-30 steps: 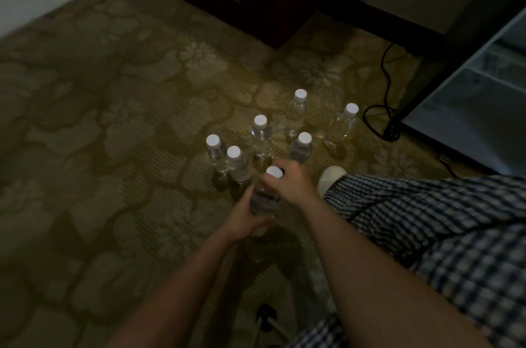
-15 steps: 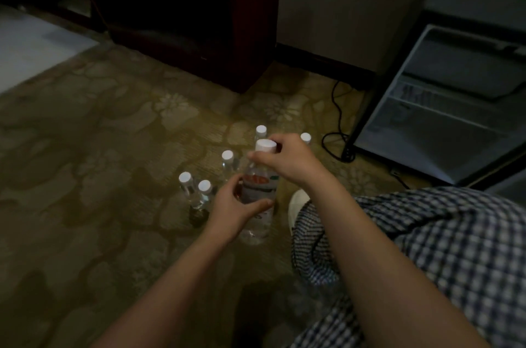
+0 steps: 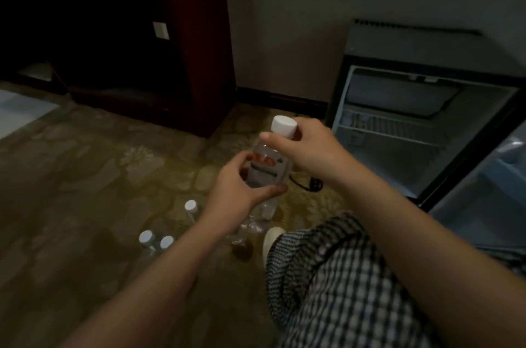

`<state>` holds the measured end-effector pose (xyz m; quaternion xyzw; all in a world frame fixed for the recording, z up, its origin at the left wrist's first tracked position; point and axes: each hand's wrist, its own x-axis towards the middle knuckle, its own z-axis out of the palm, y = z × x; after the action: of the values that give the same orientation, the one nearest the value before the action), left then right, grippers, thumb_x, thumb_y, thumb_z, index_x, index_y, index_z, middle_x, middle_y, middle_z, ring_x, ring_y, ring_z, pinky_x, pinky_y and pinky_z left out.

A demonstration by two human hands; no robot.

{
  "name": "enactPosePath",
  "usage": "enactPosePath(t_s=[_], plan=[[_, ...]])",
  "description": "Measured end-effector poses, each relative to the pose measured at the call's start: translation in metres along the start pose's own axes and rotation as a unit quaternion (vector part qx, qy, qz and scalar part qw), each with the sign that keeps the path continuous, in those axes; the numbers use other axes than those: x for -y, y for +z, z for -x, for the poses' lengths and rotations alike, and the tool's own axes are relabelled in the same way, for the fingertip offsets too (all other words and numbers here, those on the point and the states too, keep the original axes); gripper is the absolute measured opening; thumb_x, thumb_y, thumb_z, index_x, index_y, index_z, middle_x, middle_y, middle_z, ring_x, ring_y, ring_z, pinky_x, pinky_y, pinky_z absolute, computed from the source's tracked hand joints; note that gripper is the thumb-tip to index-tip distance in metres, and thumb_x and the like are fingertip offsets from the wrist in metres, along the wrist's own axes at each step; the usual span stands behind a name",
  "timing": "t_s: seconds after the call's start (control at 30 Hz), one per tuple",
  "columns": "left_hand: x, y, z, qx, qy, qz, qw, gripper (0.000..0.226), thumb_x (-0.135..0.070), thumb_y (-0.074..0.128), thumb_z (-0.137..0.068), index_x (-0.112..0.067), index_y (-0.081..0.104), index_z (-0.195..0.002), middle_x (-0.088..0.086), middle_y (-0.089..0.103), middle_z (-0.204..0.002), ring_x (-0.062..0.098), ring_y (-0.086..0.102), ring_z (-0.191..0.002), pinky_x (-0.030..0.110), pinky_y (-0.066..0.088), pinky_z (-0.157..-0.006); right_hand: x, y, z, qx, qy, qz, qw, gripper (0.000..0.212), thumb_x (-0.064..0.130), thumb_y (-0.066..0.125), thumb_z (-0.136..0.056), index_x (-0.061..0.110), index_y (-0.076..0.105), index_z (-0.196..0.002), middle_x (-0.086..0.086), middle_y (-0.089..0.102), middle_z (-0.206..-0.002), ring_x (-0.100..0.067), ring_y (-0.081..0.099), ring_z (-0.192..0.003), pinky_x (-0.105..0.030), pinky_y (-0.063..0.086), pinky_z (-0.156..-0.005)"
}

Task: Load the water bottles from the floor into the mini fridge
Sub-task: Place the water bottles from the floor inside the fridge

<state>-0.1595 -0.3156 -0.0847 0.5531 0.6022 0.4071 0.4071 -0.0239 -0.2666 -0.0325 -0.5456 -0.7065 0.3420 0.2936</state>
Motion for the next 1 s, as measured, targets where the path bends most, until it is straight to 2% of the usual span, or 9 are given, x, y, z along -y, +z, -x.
enactPosePath(t_s=[0.13, 0.27, 0.37, 0.43, 0.47, 0.6, 0.73, 0.83, 1.0], plan=[[-0.027, 0.019, -0.03, -0.002, 0.052, -0.08, 0.995, 0.046, -0.039, 0.083, -0.059, -0.04, 0.052, -0.093, -0.018, 0.061, -0.092, 0.004, 0.06, -0.093, 0.03, 0.054, -0.083, -0.01, -0.041, -0.01, -0.031, -0.003, -0.06, 0.998, 0.029, 0.047, 0.062, -0.083, 0.019, 0.061, -0.09, -0.001, 0.067, -0.086, -0.015, 0.067, -0.084, -0.033, 0.059, -0.065], [-0.052, 0.045, -0.063, 0.021, 0.087, -0.133, 0.987, 0.051, -0.045, 0.081, -0.058, -0.037, 0.052, -0.1, -0.015, 0.063, -0.097, 0.007, 0.062, -0.096, 0.037, 0.056, -0.085, -0.025, -0.079, -0.019, -0.07, -0.005, -0.091, 0.993, 0.024, 0.041, 0.061, -0.086, 0.017, 0.061, -0.089, 0.004, 0.064, -0.077, -0.007, 0.064, -0.072, -0.018, 0.052, -0.049], [-0.07, 0.066, -0.091, 0.051, 0.11, -0.166, 0.979, 0.056, -0.049, 0.081, -0.056, -0.034, 0.054, -0.103, -0.012, 0.065, -0.101, 0.011, 0.063, -0.098, 0.041, 0.055, -0.085, -0.044, -0.101, -0.026, -0.098, 0.021, -0.13, 0.986, 0.029, 0.039, 0.06, -0.087, 0.011, 0.064, -0.094, -0.004, 0.069, -0.085, -0.014, 0.069, -0.078, -0.03, 0.06, -0.063], [-0.08, 0.081, -0.109, 0.076, 0.119, -0.197, 0.97, 0.053, -0.045, 0.081, -0.059, -0.031, 0.055, -0.103, -0.01, 0.064, -0.103, 0.012, 0.061, -0.099, 0.041, 0.055, -0.085, -0.059, -0.112, -0.031, -0.118, 0.051, -0.177, 0.976, 0.031, 0.038, 0.061, -0.087, 0.009, 0.064, -0.098, -0.011, 0.07, -0.092, -0.023, 0.07, -0.085, -0.041, 0.06, -0.072], [-0.085, 0.089, -0.118, 0.084, 0.121, -0.21, 0.966, 0.052, -0.043, 0.081, -0.061, -0.031, 0.054, -0.104, -0.01, 0.064, -0.104, 0.011, 0.061, -0.099, 0.04, 0.055, -0.086, -0.065, -0.117, -0.035, -0.13, 0.066, -0.193, 0.97, 0.03, 0.037, 0.061, -0.087, 0.009, 0.065, -0.096, -0.011, 0.071, -0.092, -0.023, 0.071, -0.085, -0.042, 0.06, -0.074], [-0.096, 0.121, -0.153, 0.111, 0.135, -0.242, 0.954, 0.051, -0.045, 0.08, -0.062, -0.029, 0.054, -0.104, -0.01, 0.063, -0.102, 0.011, 0.06, -0.098, 0.039, 0.054, -0.086, -0.088, -0.141, -0.056, -0.163, 0.106, -0.209, 0.958, 0.019, 0.033, 0.062, -0.087, 0.015, 0.062, -0.085, -0.004, 0.069, -0.086, -0.012, 0.068, -0.074, -0.026, 0.059, -0.059], [-0.091, 0.153, -0.188, 0.125, 0.122, -0.249, 0.953, 0.054, -0.05, 0.079, -0.059, -0.031, 0.055, -0.104, -0.008, 0.065, -0.103, 0.014, 0.062, -0.097, 0.041, 0.054, -0.086, -0.12, -0.16, -0.087, -0.152, 0.155, -0.213, 0.953, 0.037, 0.034, 0.066, -0.084, 0.005, 0.061, -0.106, -0.012, 0.068, -0.095, -0.023, 0.07, -0.084, -0.04, 0.06, -0.074], [-0.079, 0.179, -0.21, 0.124, 0.108, -0.266, 0.95, 0.053, -0.05, 0.08, -0.059, -0.031, 0.056, -0.102, -0.007, 0.065, -0.104, 0.016, 0.061, -0.098, 0.041, 0.054, -0.086, -0.15, -0.172, -0.107, -0.117, 0.194, -0.152, 0.962, 0.047, 0.04, 0.067, -0.082, 0.002, 0.061, -0.109, -0.016, 0.069, -0.098, -0.027, 0.071, -0.086, -0.044, 0.059, -0.081], [-0.048, 0.216, -0.245, 0.131, 0.068, -0.252, 0.956, 0.052, -0.05, 0.081, -0.059, -0.031, 0.057, -0.101, -0.004, 0.064, -0.108, 0.019, 0.06, -0.102, 0.042, 0.054, -0.086, -0.192, -0.181, -0.14, -0.061, 0.24, -0.119, 0.962, 0.054, 0.04, 0.069, -0.081, -0.002, 0.057, -0.114, -0.018, 0.068, -0.096, -0.026, 0.072, -0.08, -0.041, 0.06, -0.074]])
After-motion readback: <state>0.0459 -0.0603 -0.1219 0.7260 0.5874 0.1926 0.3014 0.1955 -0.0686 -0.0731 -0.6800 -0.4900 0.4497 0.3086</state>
